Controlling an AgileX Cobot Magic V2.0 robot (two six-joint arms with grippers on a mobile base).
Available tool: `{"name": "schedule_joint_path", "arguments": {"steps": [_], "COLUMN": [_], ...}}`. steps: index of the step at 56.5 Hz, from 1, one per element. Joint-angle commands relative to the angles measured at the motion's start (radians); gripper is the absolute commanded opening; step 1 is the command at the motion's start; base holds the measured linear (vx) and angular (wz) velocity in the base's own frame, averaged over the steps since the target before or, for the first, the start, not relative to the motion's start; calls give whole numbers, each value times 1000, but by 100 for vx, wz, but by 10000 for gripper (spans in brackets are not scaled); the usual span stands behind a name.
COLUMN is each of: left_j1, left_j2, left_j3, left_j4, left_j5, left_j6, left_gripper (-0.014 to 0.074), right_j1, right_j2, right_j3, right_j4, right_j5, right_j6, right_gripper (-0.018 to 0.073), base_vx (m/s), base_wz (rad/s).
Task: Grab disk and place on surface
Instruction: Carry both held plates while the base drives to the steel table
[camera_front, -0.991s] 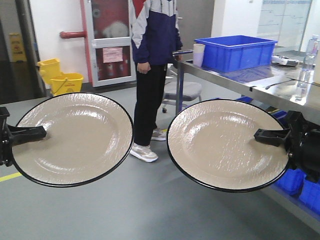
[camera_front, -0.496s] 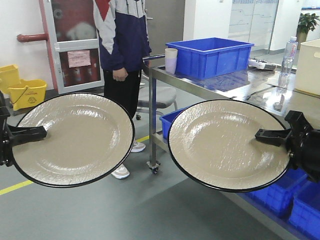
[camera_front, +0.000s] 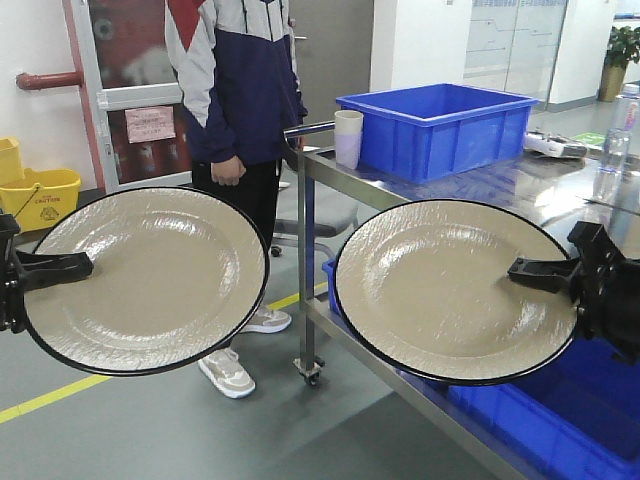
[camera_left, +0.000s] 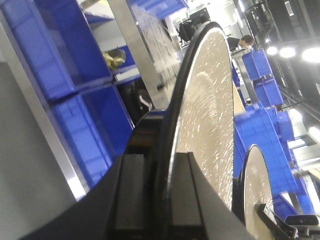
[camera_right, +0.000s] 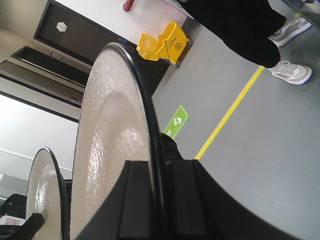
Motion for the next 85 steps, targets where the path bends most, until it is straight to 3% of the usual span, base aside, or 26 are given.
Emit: {"name": "schedule_joint_path", "arguments": {"steps": [1,35,85], "left_j1": [-6,-6,-6], "left_j2": [-51,-51,-51], "left_j3": [-38,-38,-38], "left_j4": [-171,-171,-171], "left_j5": [53,53,51], "left_j6": [-15,-15,-15], "left_gripper": [-8,-8,-8], "right_j1": [-3,-3,-3], "right_j2": [-41,-41,-41], "right_j3": [-36,-36,-36], "right_j4": [123,123,123], "right_j5": [50,50,50], "right_j6": [8,8,8], "right_gripper": [-9,-9,-9], "base_vx": [45,44,28], "base_wz": [4,-15,-65]}}
